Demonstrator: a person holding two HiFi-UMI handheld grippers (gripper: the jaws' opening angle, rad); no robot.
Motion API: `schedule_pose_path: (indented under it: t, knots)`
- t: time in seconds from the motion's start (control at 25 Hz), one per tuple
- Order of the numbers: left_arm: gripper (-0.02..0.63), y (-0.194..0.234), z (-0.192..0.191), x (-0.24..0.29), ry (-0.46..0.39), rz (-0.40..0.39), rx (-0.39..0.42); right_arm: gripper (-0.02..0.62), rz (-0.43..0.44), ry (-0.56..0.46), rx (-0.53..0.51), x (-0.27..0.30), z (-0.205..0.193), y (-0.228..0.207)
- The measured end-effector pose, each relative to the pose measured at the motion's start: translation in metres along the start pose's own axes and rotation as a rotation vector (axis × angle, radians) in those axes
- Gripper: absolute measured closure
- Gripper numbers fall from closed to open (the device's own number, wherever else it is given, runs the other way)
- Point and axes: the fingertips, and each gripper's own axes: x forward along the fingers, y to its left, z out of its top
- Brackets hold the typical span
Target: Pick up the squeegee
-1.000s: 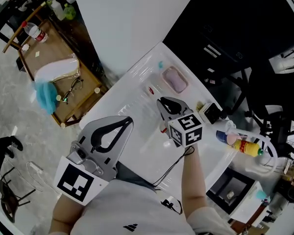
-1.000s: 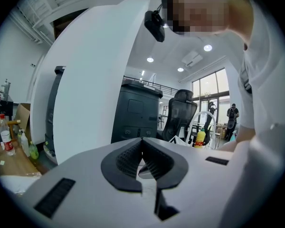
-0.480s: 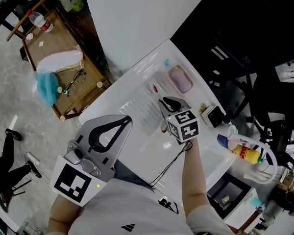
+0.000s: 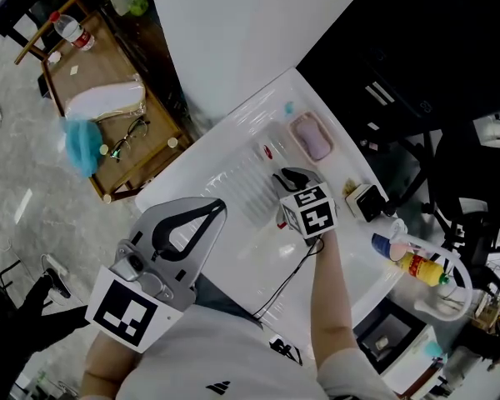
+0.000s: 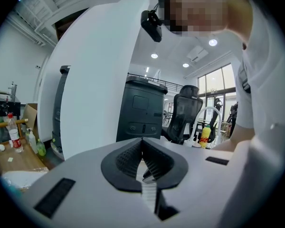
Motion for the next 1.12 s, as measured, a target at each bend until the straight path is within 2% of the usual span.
schedule_pose_path:
  t: [0.2,0.68,1.12]
  knots:
    - [0.594,0.001,-0.001,0.001,0.005,-0.002,-0.005,0.494,0.008,0.034,-0.009,0.004,-0.006,0.0]
    - [0.594,-0.002,-0.003,0.0,0.011,-0.02,0.01,0.502,-0.003,0.023,0.033,0.006,-0.006,-0.001]
    - [0.594,-0.004,0.002,-0.012,-0.007,-0.033,0.037,0.503,-0.027,-0.089,0.099,-0.014,0.008,0.012]
